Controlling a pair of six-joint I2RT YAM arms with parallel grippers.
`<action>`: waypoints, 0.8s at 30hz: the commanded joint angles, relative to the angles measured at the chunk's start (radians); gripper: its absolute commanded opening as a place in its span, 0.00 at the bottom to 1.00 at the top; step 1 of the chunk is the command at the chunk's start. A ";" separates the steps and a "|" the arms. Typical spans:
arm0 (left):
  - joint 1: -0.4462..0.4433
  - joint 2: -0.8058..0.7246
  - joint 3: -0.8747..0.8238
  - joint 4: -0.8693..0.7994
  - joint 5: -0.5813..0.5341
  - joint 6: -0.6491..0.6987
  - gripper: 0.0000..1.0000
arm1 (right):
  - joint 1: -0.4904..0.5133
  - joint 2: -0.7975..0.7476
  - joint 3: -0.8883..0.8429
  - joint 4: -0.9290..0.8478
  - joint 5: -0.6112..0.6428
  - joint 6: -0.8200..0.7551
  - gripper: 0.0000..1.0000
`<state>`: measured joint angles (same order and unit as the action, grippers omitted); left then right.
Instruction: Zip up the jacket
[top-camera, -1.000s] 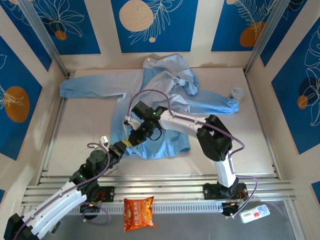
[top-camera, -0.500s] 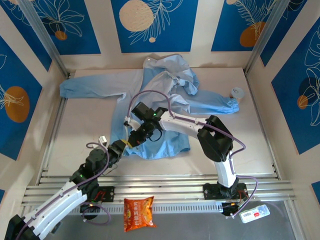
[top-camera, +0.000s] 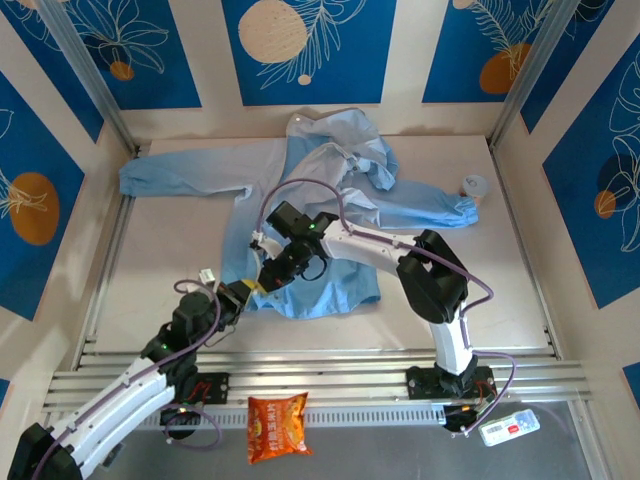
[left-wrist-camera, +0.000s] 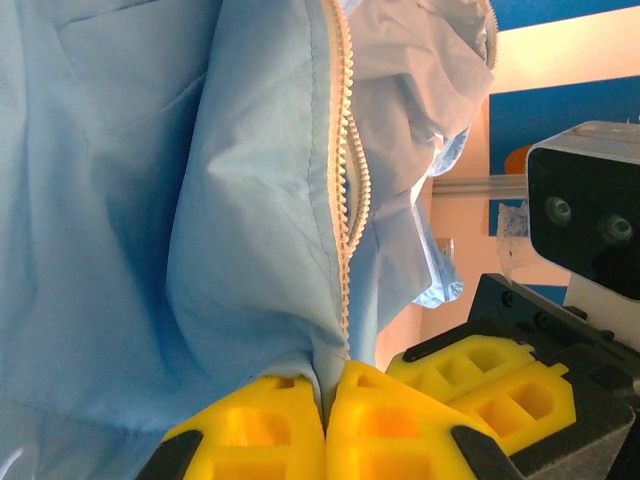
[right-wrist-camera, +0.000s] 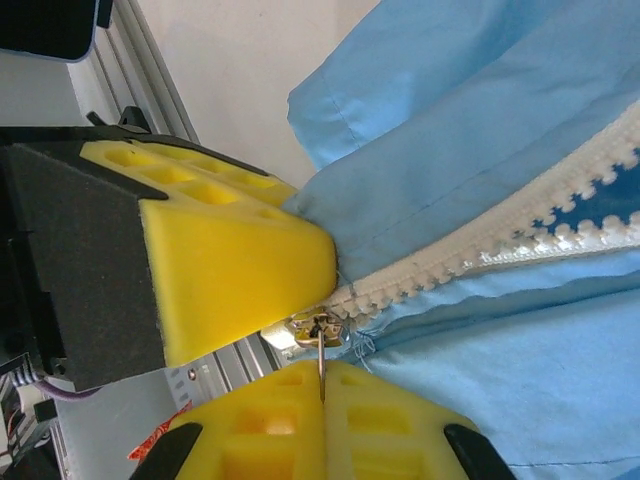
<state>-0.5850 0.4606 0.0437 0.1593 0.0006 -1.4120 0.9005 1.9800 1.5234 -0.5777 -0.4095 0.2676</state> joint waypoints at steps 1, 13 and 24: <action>0.024 0.016 0.016 -0.062 0.116 0.065 0.00 | -0.021 -0.049 -0.011 0.013 -0.043 -0.016 0.00; 0.067 -0.020 0.007 -0.260 0.289 0.157 0.00 | -0.017 0.049 -0.033 0.092 0.043 0.035 0.00; 0.065 -0.103 -0.039 -0.242 0.221 0.253 0.00 | -0.017 -0.058 -0.206 0.240 0.112 0.058 0.11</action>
<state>-0.5217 0.3782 0.0307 -0.0341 0.2058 -1.2263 0.9123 1.9987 1.3880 -0.4004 -0.4034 0.3042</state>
